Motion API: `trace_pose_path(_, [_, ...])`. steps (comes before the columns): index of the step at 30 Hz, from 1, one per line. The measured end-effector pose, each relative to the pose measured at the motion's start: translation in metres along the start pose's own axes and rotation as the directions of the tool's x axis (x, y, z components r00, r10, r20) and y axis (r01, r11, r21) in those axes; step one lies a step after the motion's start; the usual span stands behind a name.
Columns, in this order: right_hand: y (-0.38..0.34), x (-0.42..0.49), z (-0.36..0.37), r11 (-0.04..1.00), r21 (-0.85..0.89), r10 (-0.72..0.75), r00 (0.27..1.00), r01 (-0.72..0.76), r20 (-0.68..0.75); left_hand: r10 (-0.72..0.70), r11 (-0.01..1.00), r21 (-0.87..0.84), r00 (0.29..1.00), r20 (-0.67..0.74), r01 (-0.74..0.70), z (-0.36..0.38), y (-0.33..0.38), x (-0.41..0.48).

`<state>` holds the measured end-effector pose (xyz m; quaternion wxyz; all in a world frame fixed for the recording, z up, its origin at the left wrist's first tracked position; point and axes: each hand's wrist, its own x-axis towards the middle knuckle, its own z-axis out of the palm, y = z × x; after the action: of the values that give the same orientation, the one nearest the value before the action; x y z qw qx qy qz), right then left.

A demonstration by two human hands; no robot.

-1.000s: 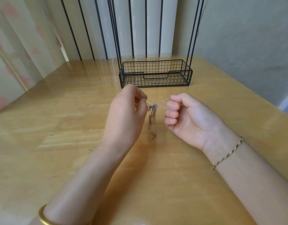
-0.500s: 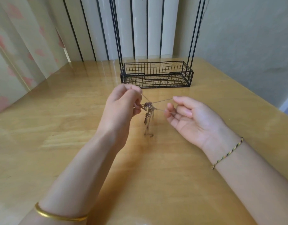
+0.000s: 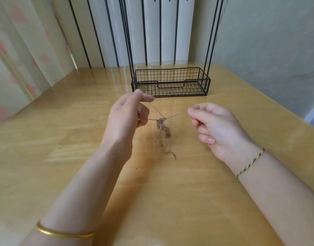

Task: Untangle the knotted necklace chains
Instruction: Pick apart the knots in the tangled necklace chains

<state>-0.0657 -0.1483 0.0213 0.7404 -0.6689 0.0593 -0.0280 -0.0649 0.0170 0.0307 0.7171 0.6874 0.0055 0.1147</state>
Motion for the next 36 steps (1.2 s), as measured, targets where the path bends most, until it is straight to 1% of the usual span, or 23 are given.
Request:
trace_pose_path(3, [0.001,0.000,-0.001,0.972,-0.216,-0.098,0.995,0.091,-0.021,-0.080,0.977,-0.199,0.997,-0.007,0.077,-0.003,0.002,0.003])
trace_pose_path(5, [0.002,-0.001,-0.001,0.927,-0.343,-0.166,0.986,0.149,-0.019,-0.116,0.930,-0.351,0.993,-0.004,0.108,-0.005,0.003,0.005])
trace_pose_path(7, [0.004,0.001,-0.001,0.874,-0.447,-0.220,0.975,0.189,-0.017,-0.122,0.889,-0.444,0.992,0.008,0.113,-0.005,0.005,0.004])
trace_pose_path(9, [0.008,0.004,-0.001,0.805,-0.557,-0.253,0.967,0.202,-0.014,-0.112,0.878,-0.467,0.993,0.020,0.109,-0.003,0.005,0.003])
trace_pose_path(11, [0.010,0.006,-0.002,0.728,-0.663,-0.247,0.969,0.177,-0.013,-0.103,0.878,-0.467,0.994,0.039,0.110,-0.002,0.005,0.002])
trace_pose_path(12, [0.010,0.006,-0.002,0.703,-0.693,-0.233,0.972,0.159,-0.014,-0.100,0.876,-0.470,0.994,0.049,0.111,-0.001,0.005,0.001])
trace_pose_path(14, [0.008,0.004,-0.002,0.701,-0.699,-0.224,0.974,0.141,-0.027,-0.095,0.881,-0.459,0.994,0.061,0.112,-0.001,0.007,0.000])
trace_pose_path(16, [0.005,0.002,-0.001,0.749,-0.646,-0.224,0.974,0.145,-0.042,-0.091,0.899,-0.423,0.994,0.067,0.111,-0.001,0.008,-0.001])
trace_pose_path(18, [0.002,0.000,0.002,0.855,-0.504,-0.162,0.986,0.119,-0.044,-0.084,0.920,-0.377,0.994,0.074,0.106,0.000,0.008,-0.002])
trace_pose_path(20, [0.000,-0.001,0.005,0.957,-0.288,-0.041,0.999,0.033,-0.020,-0.079,0.945,-0.311,0.993,0.090,0.103,0.003,0.009,-0.004])
trace_pose_path(22, [-0.001,0.000,0.007,0.996,-0.031,0.083,0.996,-0.082,0.013,-0.090,0.960,-0.253,0.988,0.129,0.121,0.005,0.009,-0.006])
trace_pose_path(23, [-0.002,0.000,0.007,0.984,0.112,0.136,0.990,-0.139,0.038,-0.106,0.961,-0.238,0.983,0.152,0.141,0.006,0.009,-0.007])
trace_pose_path(24, [-0.003,0.001,0.006,0.950,0.255,0.172,0.983,-0.182,0.064,-0.128,0.958,-0.233,0.977,0.171,0.166,0.006,0.009,-0.008])
trace_pose_path(26, [-0.005,0.001,0.004,0.839,0.498,0.196,0.975,-0.221,0.102,-0.169,0.946,-0.245,0.969,0.180,0.210,0.006,0.008,-0.007])
trace_pose_path(27, [-0.007,0.001,0.003,0.786,0.575,0.200,0.973,-0.228,0.113,-0.182,0.941,-0.254,0.968,0.175,0.223,0.006,0.007,-0.006])
trace_pose_path(29, [-0.008,0.000,0.004,0.731,0.638,0.216,0.969,-0.243,0.122,-0.190,0.934,-0.279,0.971,0.147,0.225,0.005,0.005,-0.004])
trace_pose_path(31, [-0.009,-0.001,0.004,0.726,0.633,0.239,0.961,-0.270,0.135,-0.180,0.924,-0.327,0.980,0.084,0.198,0.002,0.002,-0.001])
trace_pose_path(33, [-0.009,0.000,0.002,0.757,0.585,0.248,0.956,-0.293,0.158,-0.170,0.914,-0.374,0.985,-0.006,0.156,-0.001,-0.001,0.002])
trace_pose_path(36, [-0.009,0.000,-0.002,0.837,0.437,0.262,0.942,-0.330,0.210,-0.182,0.897,-0.426,0.977,-0.107,0.121,-0.006,-0.004,0.007])
